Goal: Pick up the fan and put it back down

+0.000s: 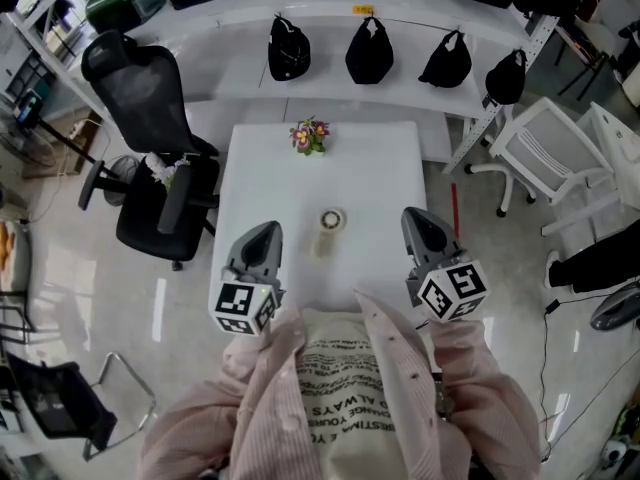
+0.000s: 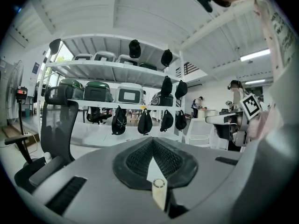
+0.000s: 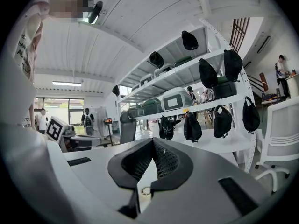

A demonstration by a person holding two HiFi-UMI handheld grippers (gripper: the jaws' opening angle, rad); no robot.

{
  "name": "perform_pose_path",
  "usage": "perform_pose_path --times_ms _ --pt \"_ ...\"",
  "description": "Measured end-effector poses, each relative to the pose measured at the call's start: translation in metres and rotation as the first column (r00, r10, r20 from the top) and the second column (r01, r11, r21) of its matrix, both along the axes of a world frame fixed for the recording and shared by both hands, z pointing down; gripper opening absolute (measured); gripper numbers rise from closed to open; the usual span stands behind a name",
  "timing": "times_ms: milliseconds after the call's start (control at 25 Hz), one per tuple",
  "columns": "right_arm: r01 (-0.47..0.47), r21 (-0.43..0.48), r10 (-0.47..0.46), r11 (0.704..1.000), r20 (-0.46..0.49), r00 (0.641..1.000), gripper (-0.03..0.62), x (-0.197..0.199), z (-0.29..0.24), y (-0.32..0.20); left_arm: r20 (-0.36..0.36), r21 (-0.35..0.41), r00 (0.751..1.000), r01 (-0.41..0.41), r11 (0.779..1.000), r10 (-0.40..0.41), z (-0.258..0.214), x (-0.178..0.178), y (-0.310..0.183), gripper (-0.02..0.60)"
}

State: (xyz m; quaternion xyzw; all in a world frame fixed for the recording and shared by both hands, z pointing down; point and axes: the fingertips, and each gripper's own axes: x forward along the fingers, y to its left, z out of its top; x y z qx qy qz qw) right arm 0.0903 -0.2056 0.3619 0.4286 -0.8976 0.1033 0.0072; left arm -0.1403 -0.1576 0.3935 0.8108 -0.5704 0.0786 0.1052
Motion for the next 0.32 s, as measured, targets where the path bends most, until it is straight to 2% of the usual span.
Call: perform_pose_path --times_ms 320 --pt "0.0 0.003 0.0 1.0 -0.006 1.0 -0.002 0.0016 -0.0013 0.0002 -0.01 0.001 1.0 0.02 1.0 -0.02 -0.0044 -0.0025 -0.0014 0.002"
